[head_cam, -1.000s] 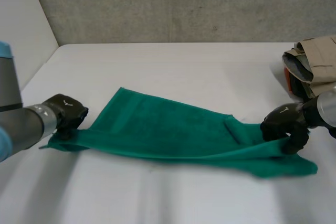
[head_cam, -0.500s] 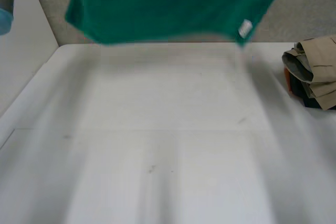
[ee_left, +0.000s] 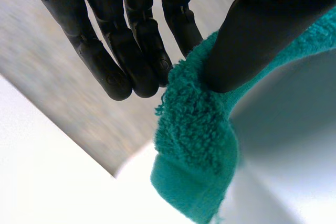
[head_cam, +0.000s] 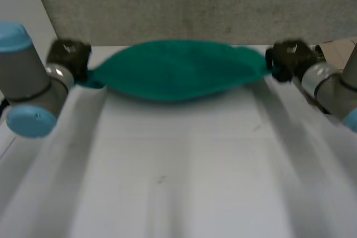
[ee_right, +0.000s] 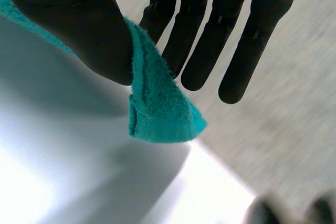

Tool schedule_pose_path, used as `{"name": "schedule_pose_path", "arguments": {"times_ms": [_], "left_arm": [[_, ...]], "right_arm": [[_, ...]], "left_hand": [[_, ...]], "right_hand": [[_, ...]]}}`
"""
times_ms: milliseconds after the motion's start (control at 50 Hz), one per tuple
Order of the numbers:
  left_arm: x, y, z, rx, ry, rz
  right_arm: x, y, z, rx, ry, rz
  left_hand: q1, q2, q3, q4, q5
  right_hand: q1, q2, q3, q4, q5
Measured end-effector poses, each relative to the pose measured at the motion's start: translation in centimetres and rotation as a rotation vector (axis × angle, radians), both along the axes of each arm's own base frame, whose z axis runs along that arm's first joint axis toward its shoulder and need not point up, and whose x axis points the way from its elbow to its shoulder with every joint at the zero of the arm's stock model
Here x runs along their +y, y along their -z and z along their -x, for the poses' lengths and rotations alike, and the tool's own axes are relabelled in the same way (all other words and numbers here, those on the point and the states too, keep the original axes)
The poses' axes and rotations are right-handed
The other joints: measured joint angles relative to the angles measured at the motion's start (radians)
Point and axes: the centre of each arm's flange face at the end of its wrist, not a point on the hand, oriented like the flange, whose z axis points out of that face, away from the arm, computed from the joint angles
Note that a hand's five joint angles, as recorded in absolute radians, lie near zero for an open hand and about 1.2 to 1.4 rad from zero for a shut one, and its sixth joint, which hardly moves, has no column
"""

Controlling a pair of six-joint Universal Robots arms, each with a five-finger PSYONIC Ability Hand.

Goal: Fold the laundry.

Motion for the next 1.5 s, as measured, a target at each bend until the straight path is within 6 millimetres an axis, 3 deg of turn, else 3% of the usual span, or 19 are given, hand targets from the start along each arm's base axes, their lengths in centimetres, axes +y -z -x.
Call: {"name": "schedule_pose_path", "arguments": {"times_ms": [80, 140, 340, 360, 400, 460, 520, 680, 720, 740, 820, 1040, 1060, 1120, 1140, 1160, 1280, 1360, 1500], "left_arm": [[2.4, 3.6, 0.1, -0.117, 0.03, -0.124], [4.5, 4.9, -0.1, -0.203, 0.049, -0.204], [13.0, 5.0, -2.3, -0.468, 0.121, -0.492], [13.0, 5.0, -2.3, -0.468, 0.121, -0.492], [15.2, 4.7, -2.9, -0.544, 0.163, -0.582], [16.0, 4.3, -2.9, -0.58, 0.192, -0.612], [15.4, 3.9, -2.6, -0.582, 0.201, -0.594], [8.0, 2.7, -0.1, -0.464, 0.129, -0.41], [7.2, 2.7, 0.1, -0.447, 0.117, -0.397], [5.6, 2.8, 0.6, -0.414, 0.094, -0.376], [2.9, 3.5, 1.5, -0.359, 0.051, -0.368], [-0.4, 5.7, 3.2, -0.323, 0.014, -0.364], [-0.5, 5.7, 3.3, -0.321, 0.013, -0.358], [-1.1, 5.4, 3.8, -0.304, 0.016, -0.327], [-1.2, 5.1, 4.0, -0.293, 0.019, -0.31], [-1.3, 4.8, 4.1, -0.283, 0.021, -0.297], [-0.7, 2.5, 4.3, -0.23, 0.024, -0.254], [0.9, 1.3, 4.0, -0.211, 0.046, -0.273], [3.7, 3.2, 4.2, -0.316, 0.172, -0.338]], "right_arm": [[2.0, 3.5, 0.8, 0.097, -0.003, -0.155], [3.8, 4.4, 1.7, 0.165, -0.006, -0.26], [11.2, 1.8, 5.4, 0.464, -0.068, -0.573], [11.2, 1.8, 5.4, 0.464, -0.068, -0.573], [12.9, 1.1, 6.3, 0.573, -0.132, -0.633], [13.3, 0.9, 6.7, 0.63, -0.171, -0.644], [12.6, 1.2, 6.5, 0.637, -0.171, -0.627], [7.4, 2.9, 3.9, 0.49, -0.072, -0.462], [6.9, 3.1, 3.6, 0.475, -0.062, -0.437], [5.5, 3.4, 2.9, 0.442, -0.041, -0.376], [2.9, 3.9, 1.7, 0.39, 0.0, -0.247], [-0.7, 6.1, -0.7, 0.371, 0.029, -0.088], [-0.9, 6.3, -0.8, 0.374, 0.031, -0.085], [-1.5, 7.2, -1.3, 0.384, 0.041, -0.076], [-1.7, 7.4, -1.4, 0.388, 0.05, -0.073], [-1.9, 7.6, -1.5, 0.389, 0.06, -0.072], [-2.0, 6.6, -1.3, 0.358, 0.112, -0.085], [-0.8, 4.9, -1.2, 0.28, 0.106, -0.126], [1.5, 4.5, -2.4, 0.162, -0.046, -0.194]], "left_hand": [[0.0, 0.0, 0.0, 0.0, 0.0], [0.0, 0.0, 0.0, 0.0, 0.0], [0.0, 0.0, 0.0, 0.0, 0.0], [0.0, 0.0, 0.0, 0.0, 0.0], [0.0, 0.0, 0.0, 0.0, 0.0], [0.0, 0.0, 0.0, 0.0, 0.0], [0.0, 0.0, 0.0, 0.0, 0.0], [0.0, 0.0, 0.0, 0.0, 0.0], [0.0, 0.0, 0.0, 0.0, 0.0], [0.0, 0.0, 0.0, 0.0, 0.0], [0.0, 0.0, 0.0, 0.0, 0.0], [-0.031, -0.047, -0.044, -0.036, -0.027], [-0.031, -0.047, -0.044, -0.036, -0.027], [-0.596, -0.531, -0.521, -0.53, -0.511], [-0.887, -0.811, -0.799, -0.816, -0.783], [-0.951, -0.912, -0.903, -0.91, -0.867], [-0.969, -0.99, -0.982, -0.997, -0.938], [-0.969, -0.99, -0.982, -0.997, -0.938], [-0.969, -0.99, -0.982, -0.997, -0.938]], "right_hand": [[0.0, 0.0, 0.0, 0.0, 0.0], [0.0, 0.0, 0.0, 0.0, 0.0], [0.0, 0.0, 0.0, 0.0, 0.0], [0.0, 0.0, 0.0, 0.0, 0.0], [0.0, 0.0, 0.0, 0.0, 0.0], [0.0, 0.0, 0.0, 0.0, 0.0], [0.0, 0.0, 0.0, 0.0, 0.0], [0.0, 0.0, 0.0, 0.0, 0.001], [0.0, 0.0, 0.0, 0.0, 0.001], [0.0, 0.0, 0.0, 0.0, 0.001], [0.0, 0.0, 0.0, 0.0, 0.001], [-0.024, -0.043, -0.047, -0.046, -0.041], [-0.093, -0.12, -0.125, -0.122, -0.111], [-0.577, -0.608, -0.593, -0.565, -0.594], [-0.695, -0.73, -0.71, -0.7, -0.736], [-0.856, -0.889, -0.882, -0.88, -0.902], [-0.896, -0.966, -0.983, -0.98, -0.977], [-0.896, -0.966, -0.983, -0.98, -0.977], [-0.896, -0.966, -0.983, -0.98, -0.977]]}}
